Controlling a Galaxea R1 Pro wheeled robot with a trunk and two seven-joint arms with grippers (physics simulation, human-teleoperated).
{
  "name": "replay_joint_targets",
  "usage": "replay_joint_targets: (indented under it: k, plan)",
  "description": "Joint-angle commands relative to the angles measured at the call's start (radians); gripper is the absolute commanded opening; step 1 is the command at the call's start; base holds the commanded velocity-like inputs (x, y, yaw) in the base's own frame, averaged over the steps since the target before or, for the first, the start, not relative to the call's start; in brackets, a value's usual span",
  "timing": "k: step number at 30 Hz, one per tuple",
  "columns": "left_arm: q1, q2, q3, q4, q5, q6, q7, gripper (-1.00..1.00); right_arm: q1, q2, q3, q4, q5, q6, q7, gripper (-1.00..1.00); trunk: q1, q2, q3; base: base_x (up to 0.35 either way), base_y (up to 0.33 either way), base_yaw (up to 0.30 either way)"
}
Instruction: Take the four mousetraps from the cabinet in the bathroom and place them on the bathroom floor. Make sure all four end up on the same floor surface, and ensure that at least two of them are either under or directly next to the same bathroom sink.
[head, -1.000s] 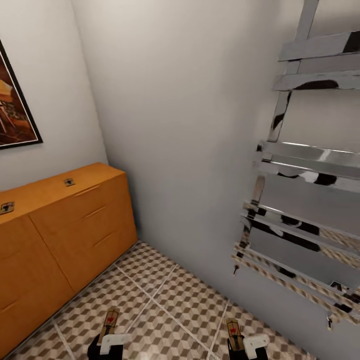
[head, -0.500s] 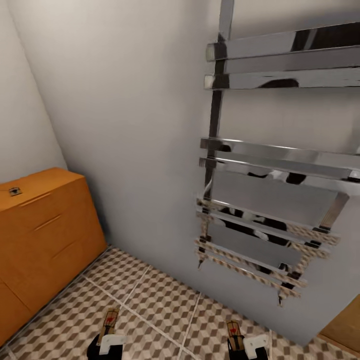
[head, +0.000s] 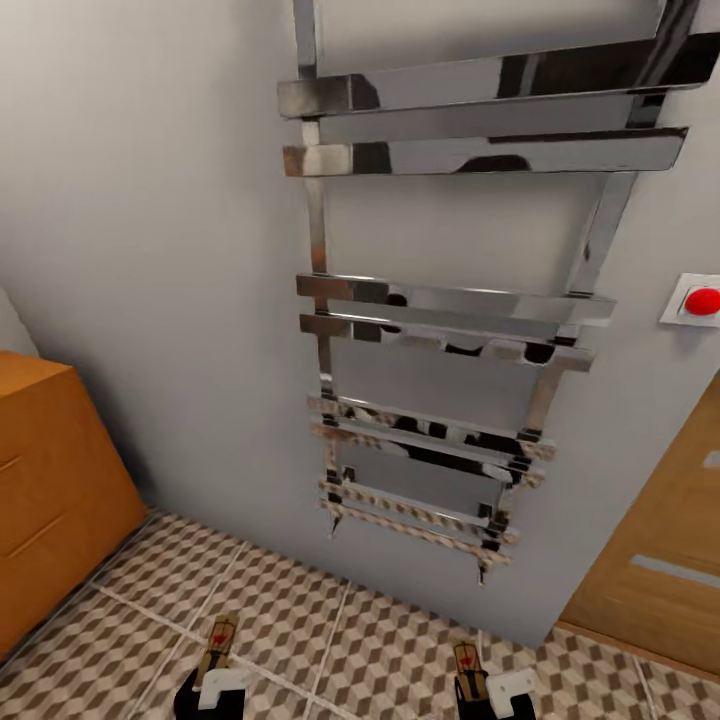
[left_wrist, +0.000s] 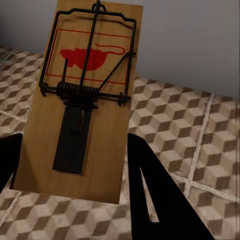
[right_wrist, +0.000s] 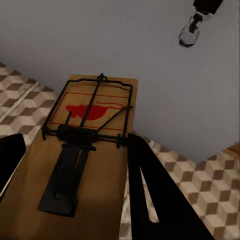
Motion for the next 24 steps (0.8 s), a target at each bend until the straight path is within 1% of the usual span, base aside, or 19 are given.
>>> replay_joint_targets:
  k: [1, 7, 24]
  plan:
    - [-0.002, -0.001, -0.009, 0.004, 0.006, -0.005, 0.005, -1.00, -0.001, 0.000, 0.003, 0.001, 0.007, -0.002, -0.005, -1.00, 0.000, -0.001, -0.001, 0.000, -0.169, -0.293]
    - [-0.002, -0.001, -0.009, 0.004, 0.006, -0.005, 0.005, -1.00, -0.001, 0.000, 0.003, 0.001, 0.006, -0.002, -0.005, -1.00, 0.000, -0.001, -0.003, 0.000, -0.118, -0.293]
    - [-0.002, -0.002, -0.009, 0.004, 0.006, -0.006, 0.005, -1.00, -0.001, 0.000, 0.003, 0.001, 0.007, -0.002, -0.005, -1.00, 0.000, -0.001, -0.009, 0.000, -0.005, -0.293]
